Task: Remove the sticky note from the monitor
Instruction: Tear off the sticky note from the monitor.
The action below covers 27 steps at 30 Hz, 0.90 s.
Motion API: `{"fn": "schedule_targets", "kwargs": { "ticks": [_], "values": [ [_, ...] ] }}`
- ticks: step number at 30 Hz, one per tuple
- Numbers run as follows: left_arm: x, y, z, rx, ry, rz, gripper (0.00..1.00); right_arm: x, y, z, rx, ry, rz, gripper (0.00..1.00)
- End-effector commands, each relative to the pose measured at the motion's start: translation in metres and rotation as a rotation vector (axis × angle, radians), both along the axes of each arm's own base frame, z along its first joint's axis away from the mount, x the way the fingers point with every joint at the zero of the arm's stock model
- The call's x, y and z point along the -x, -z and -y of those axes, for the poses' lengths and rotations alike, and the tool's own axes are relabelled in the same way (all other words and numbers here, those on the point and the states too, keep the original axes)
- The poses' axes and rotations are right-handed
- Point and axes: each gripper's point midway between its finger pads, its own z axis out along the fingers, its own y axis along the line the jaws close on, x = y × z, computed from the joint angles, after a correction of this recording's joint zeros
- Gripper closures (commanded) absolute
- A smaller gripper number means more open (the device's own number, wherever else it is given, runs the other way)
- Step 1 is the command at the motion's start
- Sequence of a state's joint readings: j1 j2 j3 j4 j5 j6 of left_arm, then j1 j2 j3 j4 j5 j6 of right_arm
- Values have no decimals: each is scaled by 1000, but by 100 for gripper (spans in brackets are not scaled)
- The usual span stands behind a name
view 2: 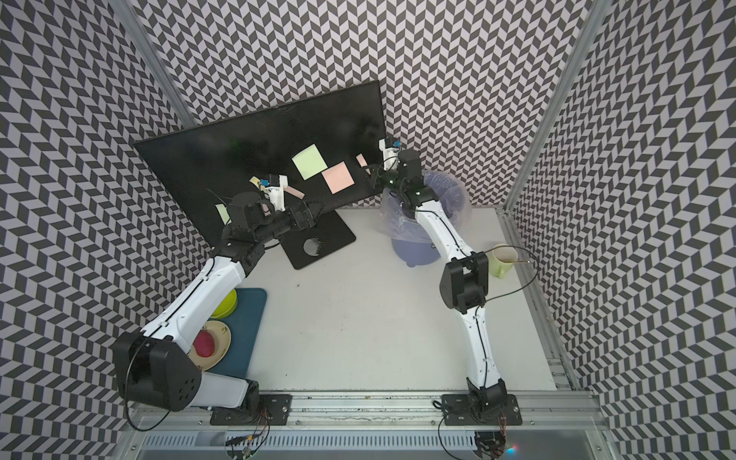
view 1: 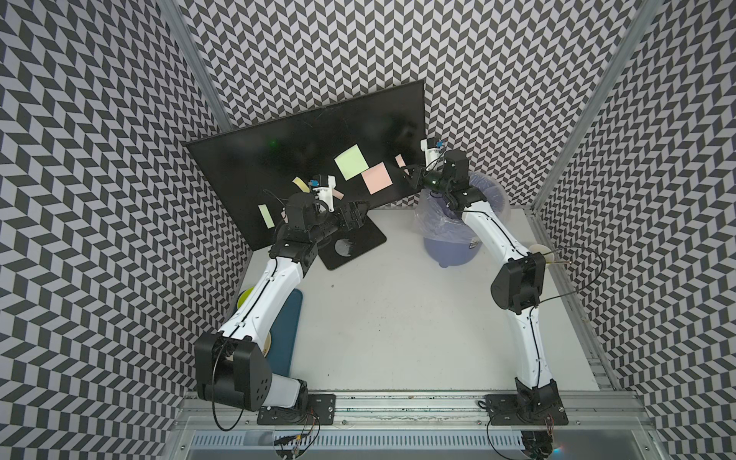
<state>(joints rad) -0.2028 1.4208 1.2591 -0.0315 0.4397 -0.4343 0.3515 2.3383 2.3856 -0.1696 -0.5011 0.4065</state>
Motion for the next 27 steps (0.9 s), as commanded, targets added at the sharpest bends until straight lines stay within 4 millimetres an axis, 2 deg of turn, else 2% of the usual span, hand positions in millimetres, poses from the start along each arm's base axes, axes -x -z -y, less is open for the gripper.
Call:
{"fn": "schedule_targets", "kwargs": {
  "ticks": [1,7,11,18,22,27],
  "values": [
    [6,-21,1,-8,12,53,0,4,-28,-6,-33,-20,93,100],
    [5,-23,0,-8,7,55,0,17,-48,0,-35,-16,126,100],
    [5,-23,-1,-29,2,71,0,28,-63,11,-12,10,160,100],
    [6,-29,-3,-23,-6,86,0,56,-89,45,20,76,216,100],
    [5,-35,-3,-10,-7,97,0,70,-86,72,103,157,222,100],
    [5,-40,-1,25,-1,102,0,84,-64,138,263,398,201,100]
  ]
}}
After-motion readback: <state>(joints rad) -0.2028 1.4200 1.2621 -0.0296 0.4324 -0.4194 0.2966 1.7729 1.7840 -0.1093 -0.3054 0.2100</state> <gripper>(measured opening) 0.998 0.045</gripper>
